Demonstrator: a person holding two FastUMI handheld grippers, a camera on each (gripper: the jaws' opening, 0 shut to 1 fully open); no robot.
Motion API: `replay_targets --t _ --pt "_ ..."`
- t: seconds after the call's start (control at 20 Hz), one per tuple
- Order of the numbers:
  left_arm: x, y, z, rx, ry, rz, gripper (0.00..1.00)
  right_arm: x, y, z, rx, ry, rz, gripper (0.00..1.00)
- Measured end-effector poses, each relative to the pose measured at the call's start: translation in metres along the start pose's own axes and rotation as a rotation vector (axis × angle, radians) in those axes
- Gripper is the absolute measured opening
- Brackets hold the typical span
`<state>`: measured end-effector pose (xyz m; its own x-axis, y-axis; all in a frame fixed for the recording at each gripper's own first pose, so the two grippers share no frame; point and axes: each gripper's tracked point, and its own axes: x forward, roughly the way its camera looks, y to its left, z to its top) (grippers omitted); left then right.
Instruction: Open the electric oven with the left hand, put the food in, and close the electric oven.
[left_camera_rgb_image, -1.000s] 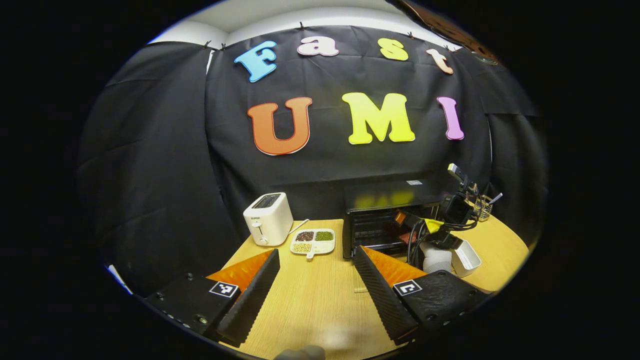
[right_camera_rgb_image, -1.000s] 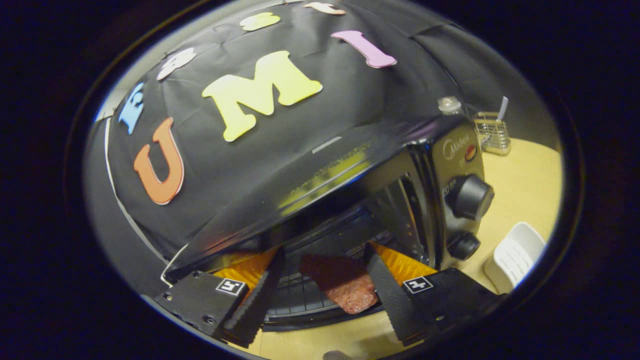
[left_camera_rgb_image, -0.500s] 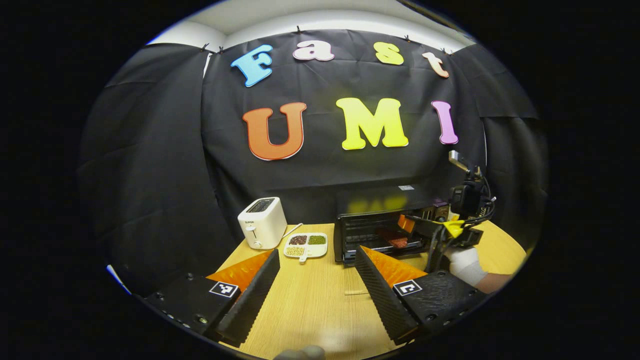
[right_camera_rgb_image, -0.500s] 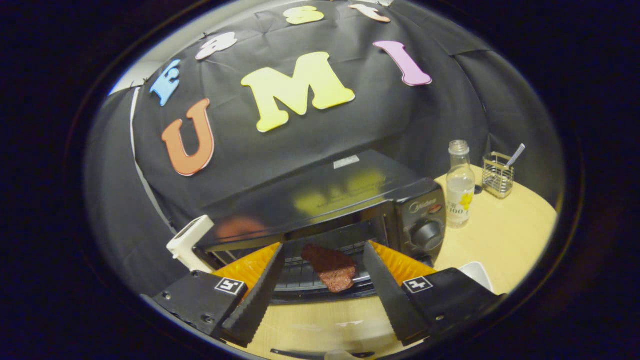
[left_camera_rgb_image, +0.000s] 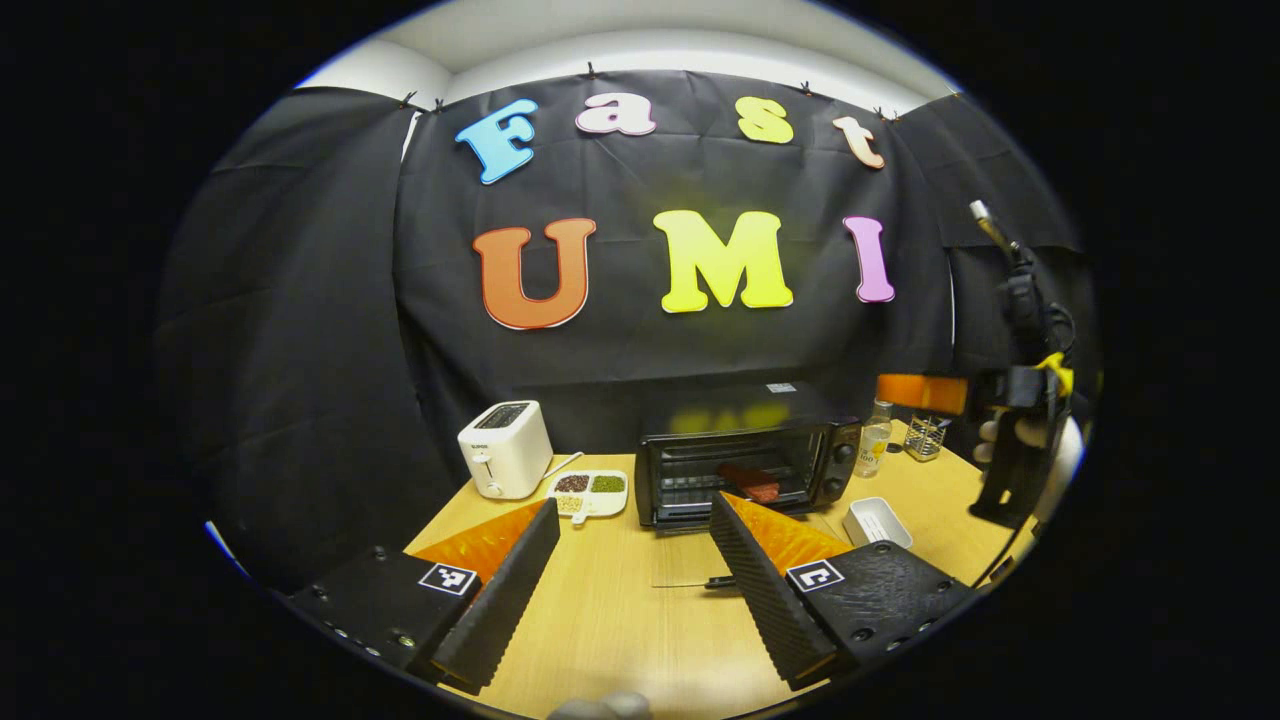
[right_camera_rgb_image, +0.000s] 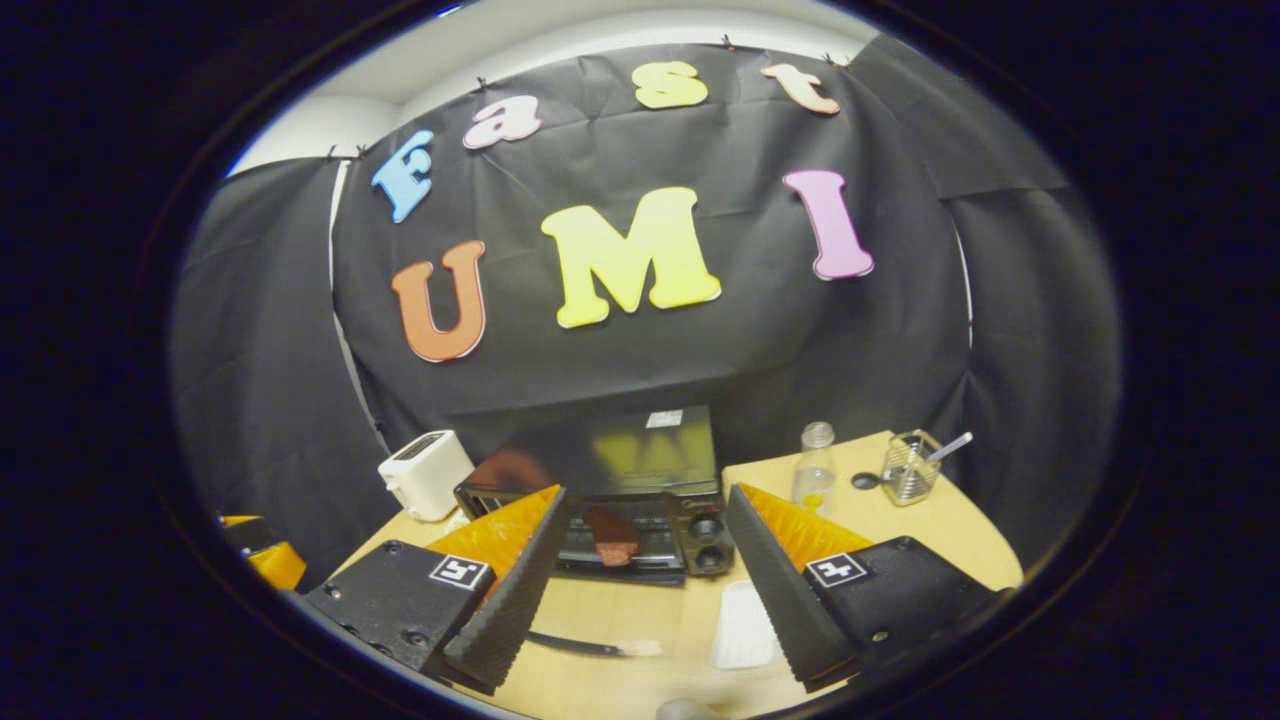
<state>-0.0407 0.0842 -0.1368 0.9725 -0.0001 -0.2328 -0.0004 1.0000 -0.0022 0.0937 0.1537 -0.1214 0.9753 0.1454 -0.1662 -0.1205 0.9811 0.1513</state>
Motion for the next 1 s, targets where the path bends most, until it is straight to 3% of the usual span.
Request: replay_targets --t 0.25,0.35,0.6,0.8,1.0 --pt "0.004 -0.053 -0.019 0.008 0.018 -0.001 0.97 -0.077 -0.076 0.03 -0.105 -0.027 -0.04 0.96" --pt "0.007 -0.073 -0.035 0.019 0.049 0.016 0.96 -0.099 -0.102 0.036 -0.112 -0.02 -0.036 1.0" --pt "0.01 -0.128 -0.082 0.017 0.11 0.029 0.97 -0.14 -0.16 0.041 -0.173 -0.006 -0.022 0.96" --pt "0.025 -0.152 -0.125 0.004 0.183 0.005 1.0 -0.151 -0.182 0.039 -0.181 0.021 -0.05 1.0" --pt "0.053 -0.155 -0.164 -0.002 0.248 -0.025 0.97 -0.158 -0.183 0.043 -0.191 0.028 -0.111 1.0"
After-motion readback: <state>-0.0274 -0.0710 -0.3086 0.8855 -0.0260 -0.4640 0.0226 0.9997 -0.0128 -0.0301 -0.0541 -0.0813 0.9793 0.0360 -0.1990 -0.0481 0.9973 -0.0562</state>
